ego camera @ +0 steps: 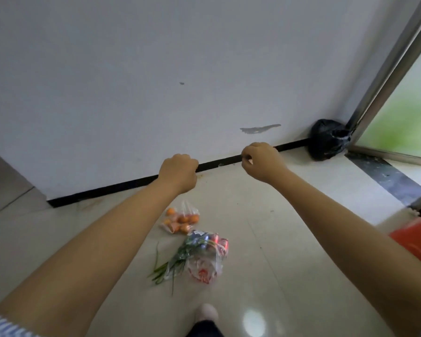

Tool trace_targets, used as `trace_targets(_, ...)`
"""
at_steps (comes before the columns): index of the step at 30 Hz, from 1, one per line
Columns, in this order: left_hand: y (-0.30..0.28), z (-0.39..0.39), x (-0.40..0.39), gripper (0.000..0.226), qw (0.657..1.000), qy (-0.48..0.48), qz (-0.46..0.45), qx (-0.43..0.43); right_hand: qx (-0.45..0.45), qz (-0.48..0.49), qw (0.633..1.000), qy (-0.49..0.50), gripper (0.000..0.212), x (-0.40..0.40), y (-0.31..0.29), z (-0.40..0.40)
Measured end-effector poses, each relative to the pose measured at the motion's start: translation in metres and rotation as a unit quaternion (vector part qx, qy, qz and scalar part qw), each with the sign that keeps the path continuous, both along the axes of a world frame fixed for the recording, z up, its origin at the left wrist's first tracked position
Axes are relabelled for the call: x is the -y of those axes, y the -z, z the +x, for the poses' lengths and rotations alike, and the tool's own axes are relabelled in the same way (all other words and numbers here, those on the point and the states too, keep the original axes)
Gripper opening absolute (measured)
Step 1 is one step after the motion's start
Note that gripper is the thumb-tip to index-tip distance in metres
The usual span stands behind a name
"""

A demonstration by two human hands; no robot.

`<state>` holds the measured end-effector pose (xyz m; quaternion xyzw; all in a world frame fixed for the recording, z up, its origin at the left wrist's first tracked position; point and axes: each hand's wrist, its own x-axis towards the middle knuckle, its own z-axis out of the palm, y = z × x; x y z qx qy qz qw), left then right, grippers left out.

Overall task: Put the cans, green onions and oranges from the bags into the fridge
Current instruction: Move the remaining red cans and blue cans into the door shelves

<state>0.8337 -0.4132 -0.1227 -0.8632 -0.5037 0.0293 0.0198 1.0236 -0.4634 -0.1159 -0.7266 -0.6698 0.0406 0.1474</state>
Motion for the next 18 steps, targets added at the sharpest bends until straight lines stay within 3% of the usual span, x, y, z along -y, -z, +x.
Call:
trace_targets(8, 0.078, -0.018, -0.131, 0.034, 0.994, 0.056, -0.089, -0.039, -0.048, -0.134, 0.989, 0.045, 0.033, -0.120, 0.100, -0.046)
trace_targets(14, 0.160, -0.036, -0.192, 0.032, 0.971, 0.139, -0.166, -0.098, -0.092, -0.225, 0.960, 0.139, 0.033, -0.141, 0.192, -0.072)
trace_targets(18, 0.228, -0.048, -0.226, 0.029, 0.950, 0.210, -0.201, -0.116, -0.134, -0.278, 0.921, 0.240, 0.034, -0.130, 0.264, -0.097)
